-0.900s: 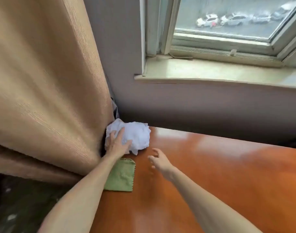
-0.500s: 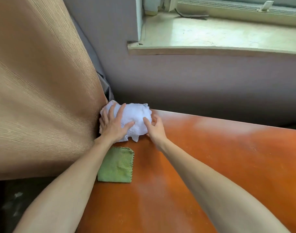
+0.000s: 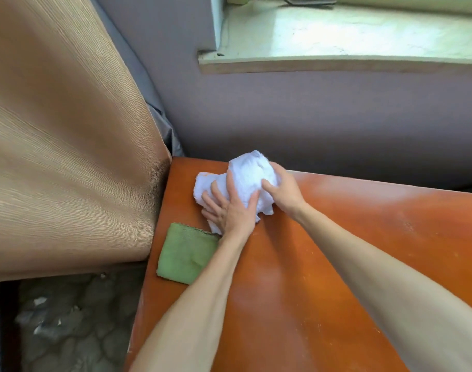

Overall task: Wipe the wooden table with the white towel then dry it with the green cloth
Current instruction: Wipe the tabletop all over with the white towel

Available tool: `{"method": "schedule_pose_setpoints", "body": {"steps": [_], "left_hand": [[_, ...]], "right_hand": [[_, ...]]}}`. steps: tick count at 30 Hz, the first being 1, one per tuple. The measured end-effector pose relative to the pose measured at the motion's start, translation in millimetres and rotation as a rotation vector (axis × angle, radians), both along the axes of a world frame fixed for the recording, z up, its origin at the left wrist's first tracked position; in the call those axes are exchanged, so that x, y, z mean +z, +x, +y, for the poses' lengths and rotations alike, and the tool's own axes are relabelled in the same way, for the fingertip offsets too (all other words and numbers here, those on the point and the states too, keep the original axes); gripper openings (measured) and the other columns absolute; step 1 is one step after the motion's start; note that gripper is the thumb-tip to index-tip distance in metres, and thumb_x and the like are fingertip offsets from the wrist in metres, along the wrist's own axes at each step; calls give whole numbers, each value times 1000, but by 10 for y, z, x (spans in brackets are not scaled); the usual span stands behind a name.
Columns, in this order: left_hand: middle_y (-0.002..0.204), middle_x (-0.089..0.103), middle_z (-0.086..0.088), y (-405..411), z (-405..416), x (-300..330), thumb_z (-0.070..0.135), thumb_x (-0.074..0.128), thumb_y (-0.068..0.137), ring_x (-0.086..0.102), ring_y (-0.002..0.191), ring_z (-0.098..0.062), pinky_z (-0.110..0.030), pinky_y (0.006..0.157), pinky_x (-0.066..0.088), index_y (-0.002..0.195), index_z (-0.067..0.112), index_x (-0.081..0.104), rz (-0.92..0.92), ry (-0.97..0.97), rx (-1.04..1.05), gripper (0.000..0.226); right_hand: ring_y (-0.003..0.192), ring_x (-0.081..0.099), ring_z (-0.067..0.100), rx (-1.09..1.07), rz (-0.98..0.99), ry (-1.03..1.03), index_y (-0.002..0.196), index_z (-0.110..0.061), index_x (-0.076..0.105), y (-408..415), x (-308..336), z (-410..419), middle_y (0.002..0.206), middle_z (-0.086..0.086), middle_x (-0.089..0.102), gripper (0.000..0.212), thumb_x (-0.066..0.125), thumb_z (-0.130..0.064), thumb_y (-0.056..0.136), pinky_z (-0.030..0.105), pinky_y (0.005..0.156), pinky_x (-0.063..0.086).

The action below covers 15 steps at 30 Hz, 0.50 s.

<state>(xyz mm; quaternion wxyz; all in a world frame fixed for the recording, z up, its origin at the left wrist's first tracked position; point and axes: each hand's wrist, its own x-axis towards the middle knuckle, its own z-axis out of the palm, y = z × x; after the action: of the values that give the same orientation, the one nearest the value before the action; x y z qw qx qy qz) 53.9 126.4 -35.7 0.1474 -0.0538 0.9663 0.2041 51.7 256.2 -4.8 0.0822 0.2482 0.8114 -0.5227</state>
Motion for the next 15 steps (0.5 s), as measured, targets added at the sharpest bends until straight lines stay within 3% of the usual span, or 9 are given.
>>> {"method": "schedule_pose_setpoints", "body": {"steps": [4,10,13,15], "left_hand": [[160,18,-11,369,199,1,71,52,88,14,143,-43,-62,109,24,156,36,19,31,42,-27,84],[151,34,-17,735,274,-5,69,45,85,29,135,-47,-65,98,39,152,29,29,99,21,-75,79],[150,33,-18,699,201,-70,65,52,80,27,135,-49,-68,102,33,151,27,32,136,6,-139,83],[149,33,-19,573,113,-169,64,51,76,25,136,-50,-70,106,26,150,27,31,170,5,-207,85]], "right_hand": [[123,52,15,27,-28,-6,142,-13,51,238,8,286,132,-4,55,52,64,-9,92,31,101,43],[131,48,17,45,-85,-13,142,-17,51,617,-84,503,143,-1,53,51,65,-21,93,37,109,43],[128,49,16,37,-81,-14,140,-22,50,724,-153,514,140,-1,52,52,66,-34,92,35,105,45],[119,52,14,7,-100,-13,135,-21,49,741,-201,473,134,0,51,47,67,-34,93,24,91,48]]}}
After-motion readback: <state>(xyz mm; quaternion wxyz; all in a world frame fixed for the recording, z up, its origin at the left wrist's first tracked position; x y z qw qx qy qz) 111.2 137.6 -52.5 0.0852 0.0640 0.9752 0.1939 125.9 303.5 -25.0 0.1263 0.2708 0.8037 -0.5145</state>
